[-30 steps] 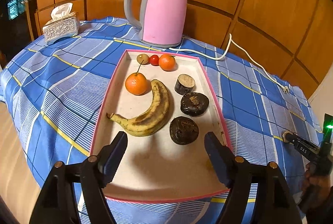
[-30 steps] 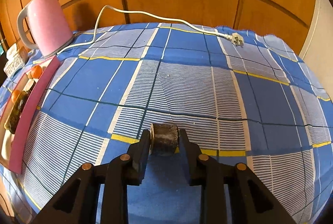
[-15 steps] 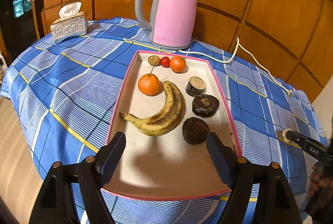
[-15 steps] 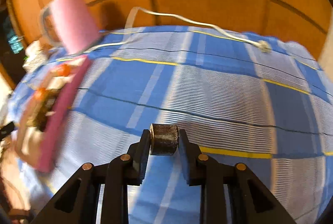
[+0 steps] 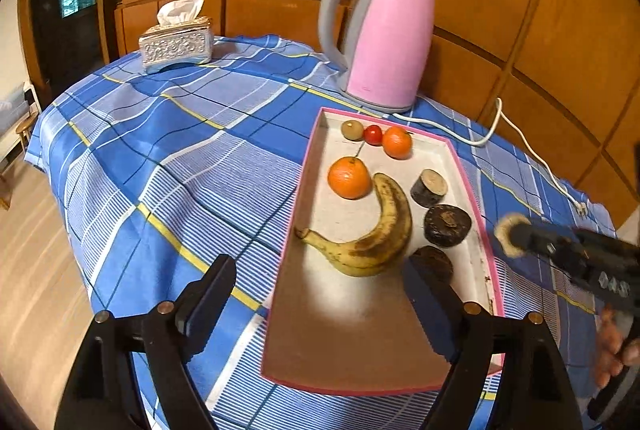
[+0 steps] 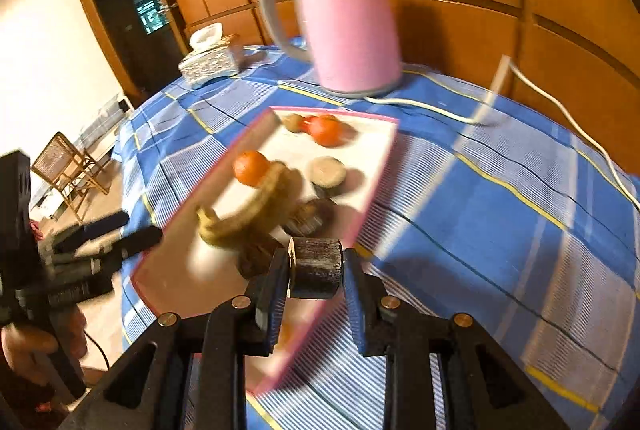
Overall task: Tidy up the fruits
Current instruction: 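Carry the dark cylindrical slice into the tray with the right tool and open it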
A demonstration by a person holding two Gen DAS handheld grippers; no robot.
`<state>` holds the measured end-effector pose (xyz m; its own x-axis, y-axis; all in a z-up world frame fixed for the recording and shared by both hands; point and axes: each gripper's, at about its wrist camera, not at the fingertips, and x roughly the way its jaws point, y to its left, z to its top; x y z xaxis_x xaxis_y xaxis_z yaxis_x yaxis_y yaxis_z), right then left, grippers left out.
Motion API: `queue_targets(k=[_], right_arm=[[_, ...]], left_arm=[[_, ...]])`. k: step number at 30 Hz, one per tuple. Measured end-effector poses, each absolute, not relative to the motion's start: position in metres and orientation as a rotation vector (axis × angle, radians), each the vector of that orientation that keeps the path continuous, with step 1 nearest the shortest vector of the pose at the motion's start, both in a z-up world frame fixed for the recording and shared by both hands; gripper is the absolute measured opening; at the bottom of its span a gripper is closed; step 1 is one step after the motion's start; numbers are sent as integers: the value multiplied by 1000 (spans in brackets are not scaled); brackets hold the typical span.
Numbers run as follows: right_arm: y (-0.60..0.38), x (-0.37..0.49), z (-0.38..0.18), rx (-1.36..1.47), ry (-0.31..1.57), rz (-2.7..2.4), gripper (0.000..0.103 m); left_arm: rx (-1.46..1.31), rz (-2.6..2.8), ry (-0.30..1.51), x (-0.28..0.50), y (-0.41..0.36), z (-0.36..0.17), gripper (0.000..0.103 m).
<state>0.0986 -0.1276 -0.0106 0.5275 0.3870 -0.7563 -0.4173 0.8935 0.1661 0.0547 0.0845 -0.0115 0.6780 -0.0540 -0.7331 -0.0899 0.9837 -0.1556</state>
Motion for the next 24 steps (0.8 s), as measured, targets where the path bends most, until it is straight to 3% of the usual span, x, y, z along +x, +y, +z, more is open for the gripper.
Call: queue_targets(k=[14, 24], right_arm=[[-70, 168, -34, -40, 950, 449, 27], [-76, 168, -37, -33, 947, 419, 29]], left_arm=[[-207, 35, 858, 61, 94, -23, 85], [-210, 43, 865, 61, 95, -25, 85]])
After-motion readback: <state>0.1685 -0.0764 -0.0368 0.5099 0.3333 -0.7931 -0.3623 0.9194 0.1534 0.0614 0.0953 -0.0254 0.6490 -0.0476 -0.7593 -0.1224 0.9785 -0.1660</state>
